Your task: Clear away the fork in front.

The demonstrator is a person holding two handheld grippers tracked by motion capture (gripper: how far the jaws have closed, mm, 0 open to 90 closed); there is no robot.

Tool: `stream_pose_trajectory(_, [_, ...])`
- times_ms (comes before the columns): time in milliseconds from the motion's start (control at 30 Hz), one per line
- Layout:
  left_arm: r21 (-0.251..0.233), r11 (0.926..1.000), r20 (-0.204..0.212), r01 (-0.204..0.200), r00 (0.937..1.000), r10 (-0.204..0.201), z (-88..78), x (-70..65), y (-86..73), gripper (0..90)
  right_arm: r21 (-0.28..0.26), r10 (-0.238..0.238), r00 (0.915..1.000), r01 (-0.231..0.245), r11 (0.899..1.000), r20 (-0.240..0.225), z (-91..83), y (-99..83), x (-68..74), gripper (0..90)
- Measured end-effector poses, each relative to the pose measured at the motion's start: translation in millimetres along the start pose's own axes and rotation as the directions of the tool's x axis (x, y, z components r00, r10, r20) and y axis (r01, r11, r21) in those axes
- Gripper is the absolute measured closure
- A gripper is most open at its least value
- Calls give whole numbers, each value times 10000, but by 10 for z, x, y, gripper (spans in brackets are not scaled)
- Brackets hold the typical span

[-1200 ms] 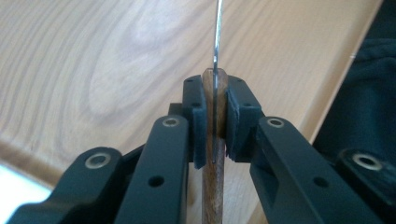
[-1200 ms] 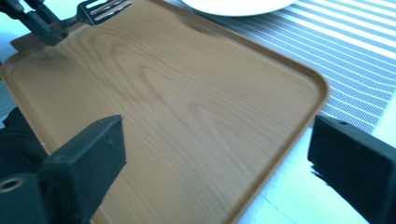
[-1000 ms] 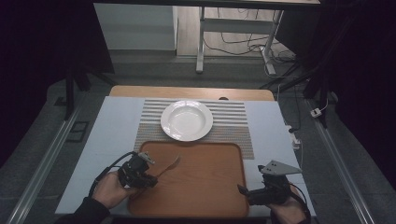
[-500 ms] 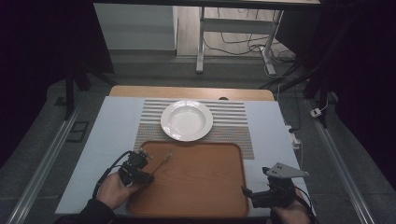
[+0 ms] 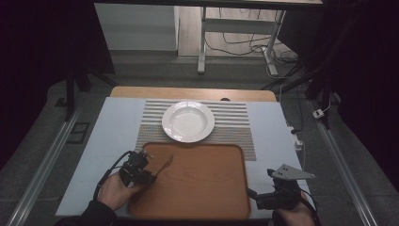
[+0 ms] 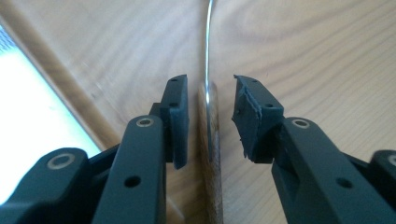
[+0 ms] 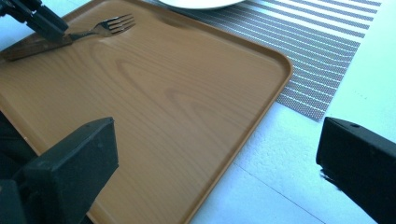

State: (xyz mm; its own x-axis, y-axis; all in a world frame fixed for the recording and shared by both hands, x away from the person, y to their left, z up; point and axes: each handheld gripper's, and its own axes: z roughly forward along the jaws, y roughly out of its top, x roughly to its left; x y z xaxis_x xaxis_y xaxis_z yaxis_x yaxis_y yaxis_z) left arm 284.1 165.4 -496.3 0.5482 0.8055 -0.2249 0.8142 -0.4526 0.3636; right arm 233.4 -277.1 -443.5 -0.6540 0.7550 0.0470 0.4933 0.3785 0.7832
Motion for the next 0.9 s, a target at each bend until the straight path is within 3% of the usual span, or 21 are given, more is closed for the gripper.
stream_pose_trajectory(133, [-562,9984,342,-5,9994,25,-87,63,24,698,-36,125,9999,-125,9999,-11,-5,-5,-15,0])
stream_pose_trajectory(433, [-1067,9920,689,-674,9948,750,-108,111,209,883,154,-34,10000,34,9999,-9,18,0,-3,0])
stream_pose_trajectory(567, [-1287,9876,695,-903,9926,998,-75,130,311,885,236,-107,9999,107,9997,18,22,2,1,0])
stream_pose_trajectory(900, [-1495,9856,861,-785,9920,921,51,208,517,886,318,-128,9999,127,9994,7,34,3,6,0])
